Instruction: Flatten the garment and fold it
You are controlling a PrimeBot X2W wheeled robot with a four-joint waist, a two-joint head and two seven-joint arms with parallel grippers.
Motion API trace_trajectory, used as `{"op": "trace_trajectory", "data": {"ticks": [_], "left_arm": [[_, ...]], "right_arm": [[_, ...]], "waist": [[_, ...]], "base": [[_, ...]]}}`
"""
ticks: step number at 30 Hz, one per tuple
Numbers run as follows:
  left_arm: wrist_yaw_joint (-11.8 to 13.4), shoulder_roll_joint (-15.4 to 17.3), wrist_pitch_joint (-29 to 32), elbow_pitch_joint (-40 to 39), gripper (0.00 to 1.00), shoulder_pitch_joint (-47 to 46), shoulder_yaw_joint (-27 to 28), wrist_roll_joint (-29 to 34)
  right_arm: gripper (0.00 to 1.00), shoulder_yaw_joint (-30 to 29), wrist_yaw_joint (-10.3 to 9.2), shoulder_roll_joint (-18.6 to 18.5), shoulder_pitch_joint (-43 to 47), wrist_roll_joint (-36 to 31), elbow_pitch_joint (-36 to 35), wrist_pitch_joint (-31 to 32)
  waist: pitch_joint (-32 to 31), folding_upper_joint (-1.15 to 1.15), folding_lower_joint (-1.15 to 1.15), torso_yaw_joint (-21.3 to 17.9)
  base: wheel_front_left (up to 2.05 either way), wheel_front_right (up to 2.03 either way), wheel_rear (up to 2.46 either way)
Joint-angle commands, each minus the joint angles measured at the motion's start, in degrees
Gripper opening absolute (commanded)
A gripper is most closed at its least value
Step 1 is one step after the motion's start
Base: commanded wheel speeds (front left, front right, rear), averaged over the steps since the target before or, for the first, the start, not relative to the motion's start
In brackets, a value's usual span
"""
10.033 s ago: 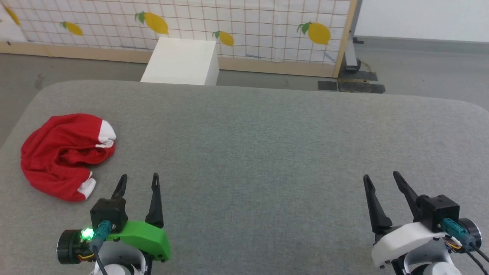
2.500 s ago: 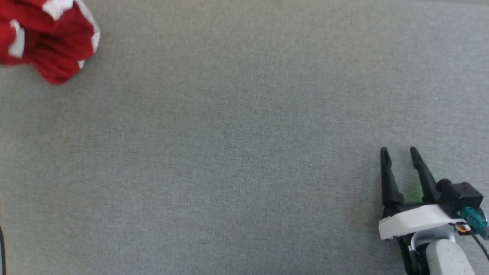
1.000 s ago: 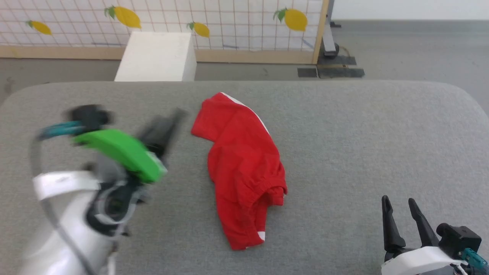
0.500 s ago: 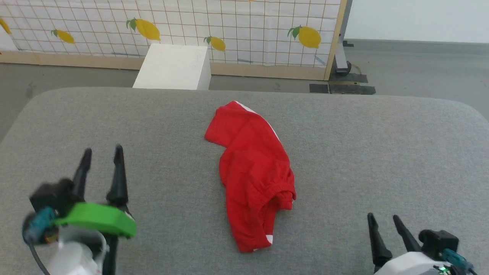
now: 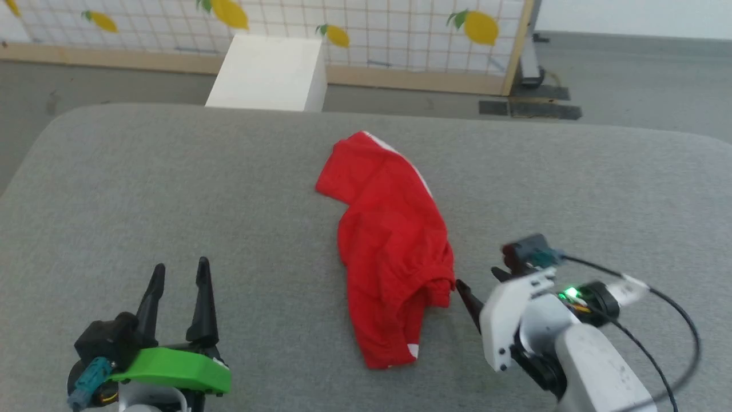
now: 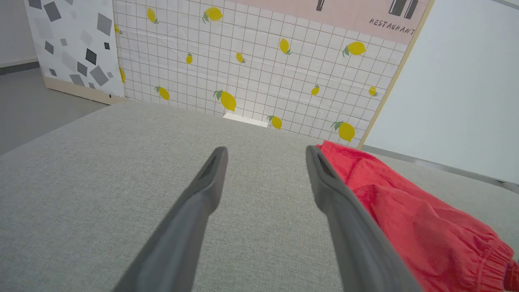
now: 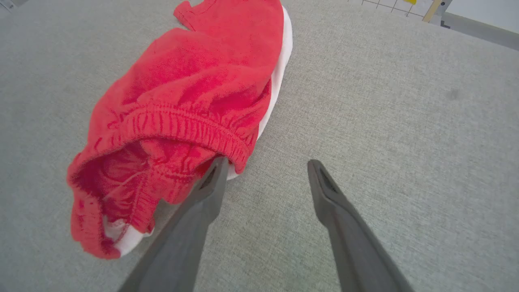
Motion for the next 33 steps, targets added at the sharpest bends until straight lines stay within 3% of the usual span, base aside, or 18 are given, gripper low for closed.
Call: {"op": "trace_trajectory", "data": {"ticks": [1,6,10,11,12,13,18,21,31,32,33], "left_arm": [[-0.88,-0.6,-0.21,0.29,1.0,-0.82,0.32,1.18],[-3.44,-2.28,-0.21,2.0,1.0,-2.59,1.64,3.12],[-4.61,-3.62,-0.21,2.74,1.0,-3.41,2.76,4.2],[-4.89,-3.89,-0.21,2.91,1.0,-3.55,3.06,4.46],[-5.1,-4.11,-0.21,3.02,1.0,-3.69,3.33,4.65],[-5.29,-4.32,-0.21,3.13,1.0,-3.83,3.61,4.82],[-6.24,-5.37,-0.21,3.48,1.0,-4.4,4.77,5.68],[-6.59,-5.89,-0.21,3.35,1.0,-4.22,5.38,5.99],[-7.4,-7.09,-0.21,3.52,1.0,-4.29,6.06,6.35],[-7.54,-7.22,-0.21,3.99,1.0,-4.3,6.07,6.19],[-7.58,-7.24,-0.21,4.11,1.0,-4.35,6.06,6.18]], "right_arm": [[1.0,0.85,-0.08,-0.06,-1.57,-0.68,1.14,1.5],[1.0,4.37,-0.08,-0.06,-6.31,-2.02,6.33,5.48],[1.0,4.97,-0.08,-0.06,-8.01,-1.42,9.03,4.68],[0.53,5.02,-0.08,-0.06,-8.26,-0.68,9.62,4.29],[0.18,5.16,-0.08,-0.06,-8.5,-0.52,9.89,3.58],[0.0,5.32,-0.08,-0.06,-8.63,-0.4,10.08,2.81],[0.0,3.13,-0.08,-0.06,-7.34,-0.34,9.3,0.15],[0.0,-1.48,-0.08,-0.25,-6.21,-4.54,7.09,0.2],[0.0,-20.66,-0.08,-8.87,-2.33,-16.08,-2.82,8.85],[0.47,-25.14,-0.08,-8.58,-1.03,-17.41,-2.55,10.89],[1.0,-25.73,-0.08,-8.27,-0.51,-17.87,-2.66,11.08]], "waist": [[2.0,0.57,0.0,2.14],[3.89,0.57,0.0,4.2],[4.74,0.57,0.0,4.75],[4.9,0.57,0.0,4.72],[5.0,0.57,0.0,4.65],[5.04,0.57,0.0,4.54],[4.59,0.57,0.0,3.3],[4.28,0.57,0.0,2.36],[4.51,0.57,0.0,1.81],[4.72,0.57,0.0,2.14],[4.75,0.57,0.0,2.27]], "base": [[0.0,0.0,0.0],[0.0,0.0,0.0],[0.0,0.0,0.0],[0.0,0.0,0.0],[0.0,0.0,0.0],[0.0,0.0,0.0],[0.0,0.0,0.0],[0.0,0.0,0.0],[0.0,0.0,0.0],[0.0,0.0,0.0],[0.0,0.0,0.0]]}}
